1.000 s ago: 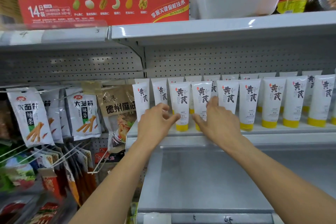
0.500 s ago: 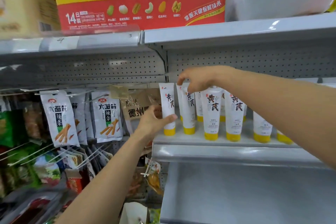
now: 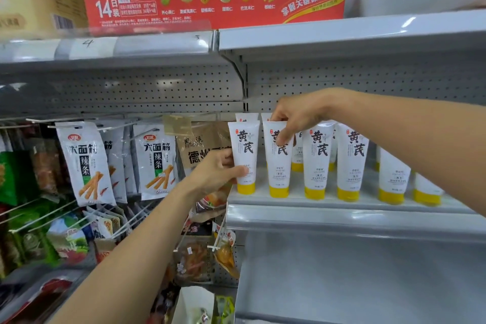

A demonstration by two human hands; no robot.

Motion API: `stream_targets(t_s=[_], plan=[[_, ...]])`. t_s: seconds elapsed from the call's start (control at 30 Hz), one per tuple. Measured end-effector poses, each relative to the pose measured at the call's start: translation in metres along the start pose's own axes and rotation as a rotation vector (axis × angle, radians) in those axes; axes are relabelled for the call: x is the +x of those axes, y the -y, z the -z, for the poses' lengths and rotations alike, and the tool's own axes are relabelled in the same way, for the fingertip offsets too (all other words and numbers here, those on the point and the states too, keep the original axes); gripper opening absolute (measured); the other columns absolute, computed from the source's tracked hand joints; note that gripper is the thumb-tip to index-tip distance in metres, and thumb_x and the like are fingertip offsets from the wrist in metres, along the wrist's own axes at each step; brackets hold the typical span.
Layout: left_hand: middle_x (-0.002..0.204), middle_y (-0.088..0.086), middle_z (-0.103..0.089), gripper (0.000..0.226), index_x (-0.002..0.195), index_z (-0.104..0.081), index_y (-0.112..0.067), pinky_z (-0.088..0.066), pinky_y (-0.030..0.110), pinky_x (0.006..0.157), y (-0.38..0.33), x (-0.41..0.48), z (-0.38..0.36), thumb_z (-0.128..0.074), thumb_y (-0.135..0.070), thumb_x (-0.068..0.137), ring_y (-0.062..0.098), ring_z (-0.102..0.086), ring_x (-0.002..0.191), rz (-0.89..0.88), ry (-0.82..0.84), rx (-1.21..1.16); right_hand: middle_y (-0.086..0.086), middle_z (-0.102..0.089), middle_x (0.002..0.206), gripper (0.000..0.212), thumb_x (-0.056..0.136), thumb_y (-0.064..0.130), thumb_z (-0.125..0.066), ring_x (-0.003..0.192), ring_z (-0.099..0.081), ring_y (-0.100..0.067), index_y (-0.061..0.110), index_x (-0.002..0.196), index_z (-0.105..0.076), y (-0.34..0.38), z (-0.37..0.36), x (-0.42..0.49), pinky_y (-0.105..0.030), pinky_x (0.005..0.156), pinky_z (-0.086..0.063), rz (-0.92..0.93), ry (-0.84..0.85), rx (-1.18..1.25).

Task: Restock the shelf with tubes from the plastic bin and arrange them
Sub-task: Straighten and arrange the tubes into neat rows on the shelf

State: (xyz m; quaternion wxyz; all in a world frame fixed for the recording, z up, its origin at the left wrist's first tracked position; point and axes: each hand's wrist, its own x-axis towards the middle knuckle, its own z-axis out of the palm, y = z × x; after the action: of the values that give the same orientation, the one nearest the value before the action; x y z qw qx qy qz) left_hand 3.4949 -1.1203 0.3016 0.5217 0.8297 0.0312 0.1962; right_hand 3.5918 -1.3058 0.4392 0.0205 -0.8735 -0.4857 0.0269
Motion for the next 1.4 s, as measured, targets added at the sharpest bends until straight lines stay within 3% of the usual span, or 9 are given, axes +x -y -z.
stream_targets(t_s=[0.3,0.6,0.73,0.83,0.9,0.97,1.17,1.27,1.4], plan=[[0.113,0.006,-0.071,0.035,0.12,-0.062,-0.012,-0.057,0.038,0.087,-0.006,-0.006,0.005,-0.068,-0.005,0.086,0.022,-0.069,0.102,0.02,0.094,-0.032,0.006,-0.073,0.093,0.013,0.087,0.024,-0.069,0.079,-0.068,-0.009,0.018,0.099,-0.07,0.005,-0.007,-0.011,-0.02,0.062,-0.048,0.02,-0.069,0.045],[0.113,0.001,-0.071,0.035,0.119,-0.061,-0.018,-0.054,0.043,0.093,-0.007,-0.012,0.003,-0.068,-0.008,0.086,0.019,-0.069,0.103,0.016,0.065,-0.004,0.007,-0.07,0.086,0.006,0.088,0.025,-0.069,0.075,-0.066,-0.009,0.021,0.089,-0.065,0.007,-0.008,-0.01,-0.02,0.058,-0.043,0.024,-0.064,0.007],[0.119,-0.003,-0.068,0.05,0.128,-0.054,-0.02,-0.051,0.045,0.097,-0.004,-0.02,-0.001,-0.074,-0.017,0.083,0.015,-0.065,0.109,0.019,0.047,-0.007,0.007,-0.068,0.099,0.021,0.086,0.033,-0.069,0.087,-0.063,-0.011,0.02,0.101,-0.064,0.008,-0.007,-0.014,-0.023,0.069,-0.046,0.023,-0.107,0.008],[0.126,-0.012,-0.056,0.069,0.136,-0.04,-0.023,-0.05,0.03,0.09,-0.006,-0.032,-0.011,-0.077,-0.035,0.079,0.005,-0.057,0.111,-0.047,-0.266,0.042,0.007,-0.059,0.121,0.043,0.086,0.039,-0.067,0.109,-0.054,-0.01,0.02,0.123,-0.057,0.004,-0.003,-0.031,-0.027,0.094,-0.043,0.061,-0.391,0.058],[0.12,-0.009,-0.055,0.059,0.13,-0.043,-0.022,-0.047,0.019,0.08,-0.011,-0.044,-0.024,-0.073,-0.036,0.082,0.0,-0.056,0.1,-0.138,-0.59,0.079,0.005,-0.059,0.122,0.038,0.089,0.037,-0.064,0.11,-0.054,-0.01,0.02,0.122,-0.057,0.0,-0.006,-0.048,-0.028,0.097,-0.043,0.093,-0.647,0.123],[0.11,-0.008,-0.056,0.047,0.121,-0.048,-0.021,-0.045,0.013,0.073,-0.019,-0.055,-0.04,-0.073,-0.033,0.083,-0.001,-0.057,0.09,-0.221,-0.702,0.066,0.007,-0.062,0.112,0.026,0.09,0.032,-0.062,0.102,-0.056,-0.01,0.021,0.113,-0.06,-0.005,-0.016,-0.066,-0.033,0.093,-0.048,0.098,-0.87,0.183],[0.102,-0.011,-0.058,0.03,0.111,-0.054,-0.024,-0.051,0.025,0.073,-0.037,-0.074,-0.098,-0.07,-0.021,0.085,0.003,-0.058,0.085,-0.326,-0.558,0.073,0.007,-0.061,0.091,0.014,0.088,0.018,-0.062,0.082,-0.056,-0.009,0.02,0.102,-0.06,-0.028,-0.077,-0.107,-0.032,0.077,-0.052,-0.009,-1.189,0.469],[0.112,-0.01,-0.054,0.033,0.116,-0.055,-0.025,-0.05,0.022,0.079,-0.036,-0.077,-0.123,-0.068,-0.021,0.086,0.001,-0.056,0.091,-0.36,-0.403,0.229,0.007,-0.059,0.092,0.02,0.089,0.019,-0.061,0.082,-0.055,-0.01,0.022,0.108,-0.057,-0.04,-0.119,-0.121,-0.036,0.077,-0.051,-0.135,-1.191,0.519],[0.138,-0.002,-0.041,0.047,0.137,-0.047,-0.025,-0.037,0.027,0.104,-0.025,-0.074,-0.151,-0.055,-0.031,0.09,0.013,-0.043,0.125,-0.392,-0.236,0.554,-0.003,-0.061,0.11,0.032,0.09,0.026,-0.057,0.1,-0.056,-0.023,0.022,0.121,-0.056,-0.053,-0.17,-0.129,-0.039,0.085,-0.047,-0.235,-1.07,0.293]])
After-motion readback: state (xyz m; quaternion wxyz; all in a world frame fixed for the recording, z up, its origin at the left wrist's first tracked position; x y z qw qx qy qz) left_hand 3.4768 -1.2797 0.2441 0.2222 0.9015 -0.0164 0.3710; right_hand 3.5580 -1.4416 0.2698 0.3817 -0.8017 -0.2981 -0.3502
